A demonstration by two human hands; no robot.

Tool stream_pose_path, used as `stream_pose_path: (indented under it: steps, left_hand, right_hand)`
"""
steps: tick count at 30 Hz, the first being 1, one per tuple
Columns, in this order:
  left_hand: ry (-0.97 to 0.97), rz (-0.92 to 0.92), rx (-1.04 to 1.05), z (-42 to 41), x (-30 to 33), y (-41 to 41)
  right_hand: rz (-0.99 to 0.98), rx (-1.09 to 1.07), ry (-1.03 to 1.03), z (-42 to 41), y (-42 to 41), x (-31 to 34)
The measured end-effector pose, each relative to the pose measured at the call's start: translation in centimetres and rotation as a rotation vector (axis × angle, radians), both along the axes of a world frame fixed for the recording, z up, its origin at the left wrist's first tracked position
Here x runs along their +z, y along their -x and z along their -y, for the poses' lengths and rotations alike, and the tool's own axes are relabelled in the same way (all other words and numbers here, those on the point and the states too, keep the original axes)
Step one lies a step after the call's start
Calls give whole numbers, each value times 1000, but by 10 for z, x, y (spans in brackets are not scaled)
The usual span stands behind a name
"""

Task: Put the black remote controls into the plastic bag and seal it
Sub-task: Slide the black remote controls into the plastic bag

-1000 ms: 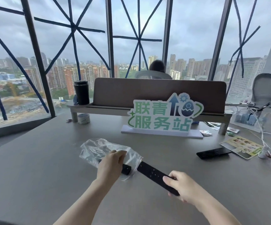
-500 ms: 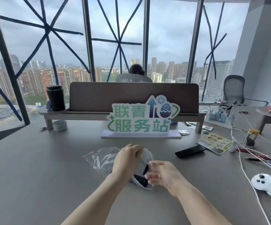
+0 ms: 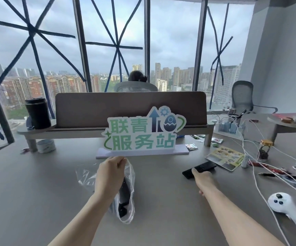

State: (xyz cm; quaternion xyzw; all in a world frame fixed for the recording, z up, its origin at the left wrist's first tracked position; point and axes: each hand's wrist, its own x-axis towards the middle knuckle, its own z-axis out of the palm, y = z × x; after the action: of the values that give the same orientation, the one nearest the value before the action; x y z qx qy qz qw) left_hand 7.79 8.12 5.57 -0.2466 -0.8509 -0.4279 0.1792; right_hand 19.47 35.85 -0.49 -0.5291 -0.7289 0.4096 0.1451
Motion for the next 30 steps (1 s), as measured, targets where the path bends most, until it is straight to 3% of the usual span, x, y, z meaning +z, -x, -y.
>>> stream_pose_path:
  steps: [6,9,12,20,23,27,30]
  left_hand:
    - [15,-10,-32,-9,-5,8]
    - [35,-3,-37,-9,-9,11]
    - [58,26,-39,-8,-14,10]
    - [113,63,-31,0,-14,0]
    - [118,79,-25,4,-12,-9]
    - [133,70,-28,11,-15,-19]
    - [161,45,-47,17,-18,-26]
  right_hand:
    - [337,-9,-150,-22,37,-4]
    - [381,73,-159,-25,39,2]
    - [289,155,-84,-32,28,-4]
    - [-374,396,333,19,-52,31]
    - [-365,561,469,55,-75,52]
    - [-202,727,465,104,-68,52]
    - [-230,768,437,143,-42,37]
